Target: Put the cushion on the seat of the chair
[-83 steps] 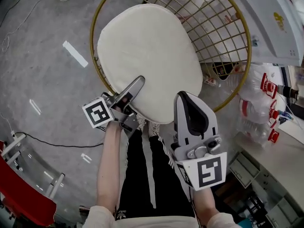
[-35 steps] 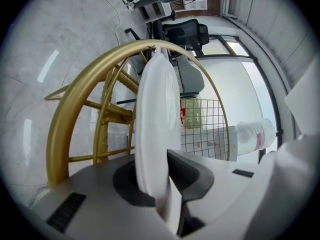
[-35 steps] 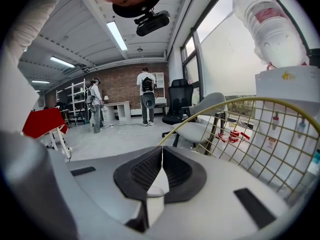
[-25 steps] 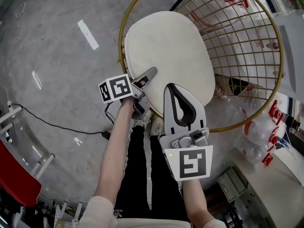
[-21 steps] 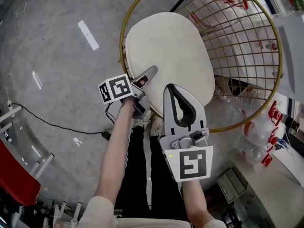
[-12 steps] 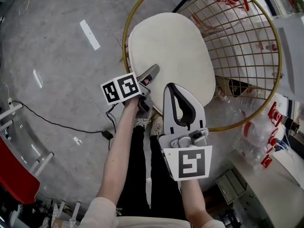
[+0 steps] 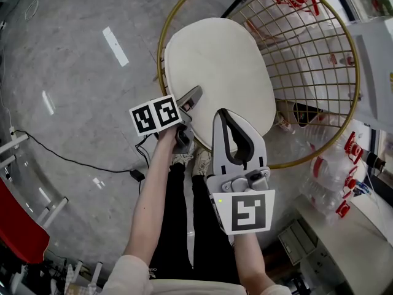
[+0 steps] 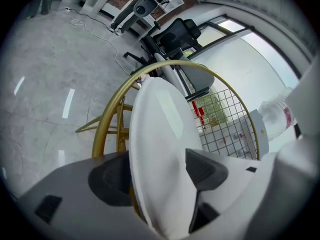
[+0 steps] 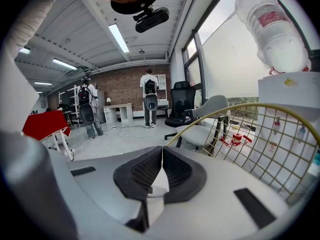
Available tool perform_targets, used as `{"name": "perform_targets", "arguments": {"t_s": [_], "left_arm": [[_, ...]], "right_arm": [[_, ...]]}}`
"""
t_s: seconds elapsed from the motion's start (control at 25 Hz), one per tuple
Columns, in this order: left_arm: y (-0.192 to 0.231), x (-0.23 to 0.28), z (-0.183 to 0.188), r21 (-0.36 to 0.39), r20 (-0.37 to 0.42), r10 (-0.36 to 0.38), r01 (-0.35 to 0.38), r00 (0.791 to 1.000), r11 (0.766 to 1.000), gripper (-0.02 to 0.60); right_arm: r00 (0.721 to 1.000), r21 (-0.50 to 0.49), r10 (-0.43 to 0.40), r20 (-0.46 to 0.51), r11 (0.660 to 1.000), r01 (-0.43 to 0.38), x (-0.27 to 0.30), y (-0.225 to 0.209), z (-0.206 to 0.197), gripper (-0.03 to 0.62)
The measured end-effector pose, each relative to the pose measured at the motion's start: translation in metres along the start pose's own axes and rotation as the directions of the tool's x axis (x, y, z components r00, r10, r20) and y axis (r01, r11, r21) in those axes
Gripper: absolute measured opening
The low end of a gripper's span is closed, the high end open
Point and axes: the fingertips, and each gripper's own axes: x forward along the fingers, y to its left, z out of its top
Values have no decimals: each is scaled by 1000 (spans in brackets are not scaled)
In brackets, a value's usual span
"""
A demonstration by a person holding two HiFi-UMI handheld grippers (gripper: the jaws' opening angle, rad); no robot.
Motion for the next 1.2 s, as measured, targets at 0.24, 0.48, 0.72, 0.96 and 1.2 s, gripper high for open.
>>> {"name": "perform_targets", "arguments": {"t_s": [0.24,0.48,0.72,0.96,1.2], "left_arm": [[9,-12,5,39,28,62,-63,998,997,321],[13,-20,9,75,34,100,-102,994,992,321],[22,-36,14,216,73,206,-217,976,952,321],[34,-64,31,226,157,286,-316,945,921,321],[10,-106,63,244,335,335,-425,881,872,319]], "right_arm": [[1000,-6,5,1,1000,-5,-6,2,2,18],[1000,-9,21,-14,1000,-21,-11,11,-4,18],[999,-14,39,-19,999,-39,-13,16,-5,18],[999,-39,54,-4,998,-54,-16,18,1,18],[999,-62,42,20,997,-41,-23,8,12,18]]}}
